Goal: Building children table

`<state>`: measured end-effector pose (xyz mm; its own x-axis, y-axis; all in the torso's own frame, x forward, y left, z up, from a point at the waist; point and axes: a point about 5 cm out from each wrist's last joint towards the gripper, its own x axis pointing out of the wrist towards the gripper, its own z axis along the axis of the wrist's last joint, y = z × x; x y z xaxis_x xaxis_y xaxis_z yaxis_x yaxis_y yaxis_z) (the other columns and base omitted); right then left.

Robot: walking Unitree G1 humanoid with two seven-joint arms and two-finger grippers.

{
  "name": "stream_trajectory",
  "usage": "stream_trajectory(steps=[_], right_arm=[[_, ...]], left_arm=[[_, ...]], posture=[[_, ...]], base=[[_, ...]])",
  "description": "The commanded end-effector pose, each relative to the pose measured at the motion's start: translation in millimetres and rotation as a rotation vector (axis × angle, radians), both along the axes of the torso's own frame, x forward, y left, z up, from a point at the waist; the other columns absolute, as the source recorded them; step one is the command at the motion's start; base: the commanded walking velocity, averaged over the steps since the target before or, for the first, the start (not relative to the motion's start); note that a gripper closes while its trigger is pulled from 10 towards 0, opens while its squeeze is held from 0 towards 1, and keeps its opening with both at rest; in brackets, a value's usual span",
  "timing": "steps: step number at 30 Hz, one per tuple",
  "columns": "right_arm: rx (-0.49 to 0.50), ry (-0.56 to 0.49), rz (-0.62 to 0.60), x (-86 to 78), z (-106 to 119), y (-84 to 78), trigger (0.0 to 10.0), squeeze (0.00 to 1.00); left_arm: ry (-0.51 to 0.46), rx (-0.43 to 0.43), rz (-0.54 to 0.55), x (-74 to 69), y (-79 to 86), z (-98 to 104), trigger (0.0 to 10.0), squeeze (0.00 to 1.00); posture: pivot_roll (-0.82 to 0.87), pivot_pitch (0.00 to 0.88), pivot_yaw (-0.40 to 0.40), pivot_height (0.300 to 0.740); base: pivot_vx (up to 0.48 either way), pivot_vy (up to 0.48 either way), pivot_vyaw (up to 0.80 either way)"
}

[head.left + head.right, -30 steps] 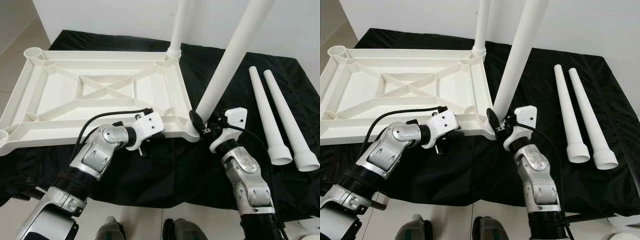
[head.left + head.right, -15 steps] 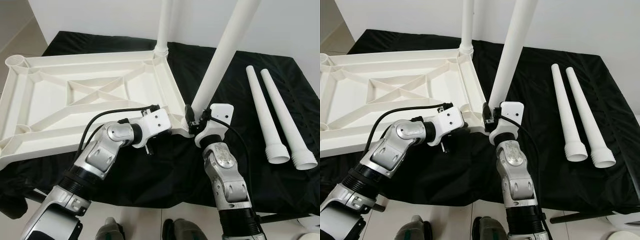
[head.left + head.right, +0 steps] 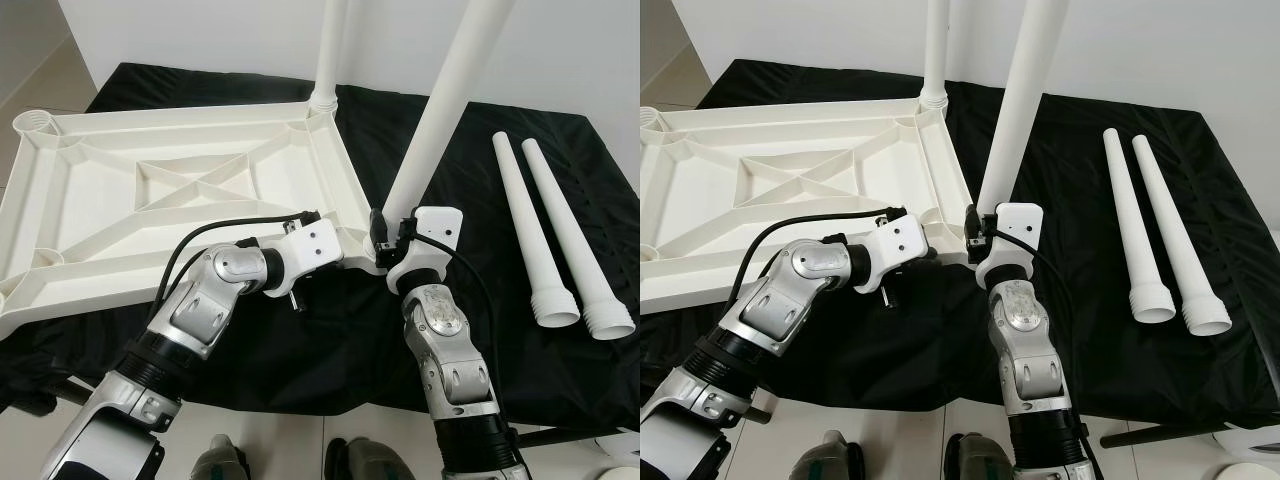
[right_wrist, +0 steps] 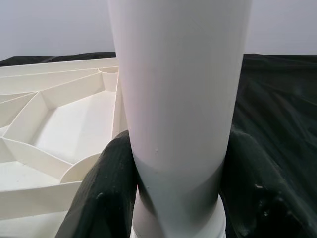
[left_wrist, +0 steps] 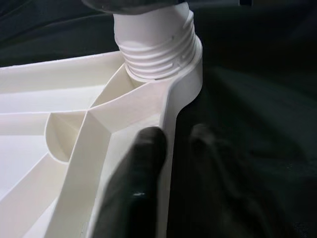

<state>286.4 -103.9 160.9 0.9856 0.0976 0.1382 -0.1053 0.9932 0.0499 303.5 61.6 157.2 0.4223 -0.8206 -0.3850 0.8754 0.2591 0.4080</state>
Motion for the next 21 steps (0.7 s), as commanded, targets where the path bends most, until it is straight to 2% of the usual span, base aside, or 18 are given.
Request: stream_trajectory(steps=[1,5,6,11,15,21], right_arm=[[0.012,0.072,-0.01,-0.1,-14,2.6,10.0,0.0],[0.006,0.073,-0.031,0.5,-14,-0.7,10.0,0.0],[0.003,0.074,-0.035,0.4,-15,-1.8,10.0,0.0],[0.001,0.076,-0.043,0.2,-15,-3.8,10.0,0.0],[0.0,0.077,-0.055,0.0,-15,-6.0,10.0,0.0],[0.004,0.078,-0.064,0.0,-15,-6.6,10.0,0.0]], left_arm=[[0.015,-0.018,-0.003,-2.3,-1.1,1,10.0,1.0],[-0.002,0.014,-0.002,-1.8,-2.1,-1,10.0,1.0],[-0.004,0.021,-0.009,-2.1,-2.5,-2,10.0,0.0],[0.005,0.03,-0.008,-2.2,-2.8,-4,10.0,0.0],[0.064,0.126,0.061,3.3,1.6,-22,10.0,0.0],[0.12,0.186,0.131,7.6,5.7,-35,10.0,0.0]], posture=[[-0.01,0.07,-0.042,0.74],[-0.01,0.071,-0.04,0.74],[-0.01,0.072,-0.038,0.74],[-0.01,0.074,-0.037,0.74],[-0.02,0.079,-0.033,0.74],[-0.02,0.082,-0.028,0.74]], base=[[0.0,0.0,0.0],[0.0,0.0,0.0],[0.0,0.0,0.0],[0.0,0.0,0.0],[0.0,0.0,0.0],[0.0,0.0,0.0]])
